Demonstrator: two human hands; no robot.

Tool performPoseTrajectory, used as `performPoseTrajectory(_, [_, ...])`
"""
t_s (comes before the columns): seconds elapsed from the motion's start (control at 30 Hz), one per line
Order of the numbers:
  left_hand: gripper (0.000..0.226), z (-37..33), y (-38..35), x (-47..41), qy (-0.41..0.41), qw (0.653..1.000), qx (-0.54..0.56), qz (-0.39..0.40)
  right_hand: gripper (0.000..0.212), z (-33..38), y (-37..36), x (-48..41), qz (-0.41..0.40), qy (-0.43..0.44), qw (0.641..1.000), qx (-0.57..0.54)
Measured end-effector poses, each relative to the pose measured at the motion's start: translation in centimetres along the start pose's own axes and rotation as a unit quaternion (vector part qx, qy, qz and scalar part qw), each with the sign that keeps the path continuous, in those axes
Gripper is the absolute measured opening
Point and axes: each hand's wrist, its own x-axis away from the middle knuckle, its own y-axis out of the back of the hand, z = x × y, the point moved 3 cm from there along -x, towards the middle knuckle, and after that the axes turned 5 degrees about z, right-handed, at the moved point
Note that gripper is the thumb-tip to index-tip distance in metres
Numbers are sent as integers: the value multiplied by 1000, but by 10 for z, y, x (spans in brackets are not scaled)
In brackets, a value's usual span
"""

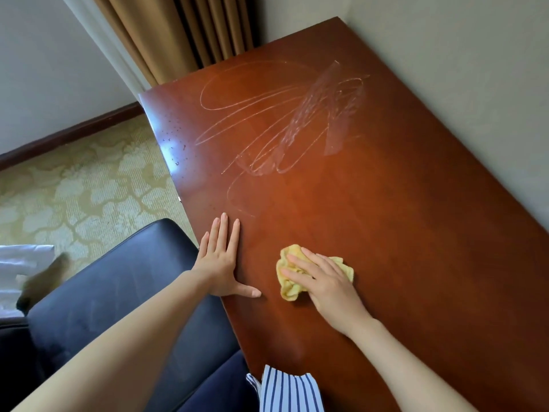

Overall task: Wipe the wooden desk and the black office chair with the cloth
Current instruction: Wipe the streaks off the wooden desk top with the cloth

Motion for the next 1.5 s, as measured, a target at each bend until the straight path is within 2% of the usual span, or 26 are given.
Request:
performPoseTrajectory(0.23, [157, 2, -3, -3, -4, 1000, -18, 8, 64, -68, 43, 32, 4, -41, 999, 29])
performPoseTrajectory(0.43, [156, 4, -5, -4, -5, 1000, -24, -1, 58, -112, 69, -13, -2, -197, 980, 26])
performPoseTrajectory(0.6, [155, 4, -8, -4, -9, 1000, -25, -14, 51, -104, 62, -75, -34, -318, 947, 27])
performPoseTrajectory(0.67, [155, 5, -10, -3, -8, 999, -29, -21, 52, -94, 55, -95, -27, -331, 943, 30])
performPoseTrajectory(0.83, [153, 4, -8, 1, 0, 996, -56, -72, 56, -54, 30, -131, 17, -256, 965, 49])
performPoseTrajectory(0.97, [147, 5, -14, 12, 28, 993, -43, -104, 58, -1, -1, -134, 37, -137, 989, 47])
performPoseTrajectory(1.13, [141, 10, -32, 28, 61, 992, -6, -107, 53, 41, -24, -101, 54, -4, 998, 18])
performPoseTrajectory(1.27, [142, 20, -40, 42, 35, 994, -32, -96, 52, 44, -28, -57, 108, 105, 989, -4])
performPoseTrajectory(1.4, [141, 28, -41, 52, 33, 994, -36, -93, 53, 25, -16, -9, 173, 236, 956, -1])
performPoseTrajectory(1.5, [139, 27, -40, 54, 32, 994, -34, -94, 58, -1, 6, 8, 190, 284, 939, 33])
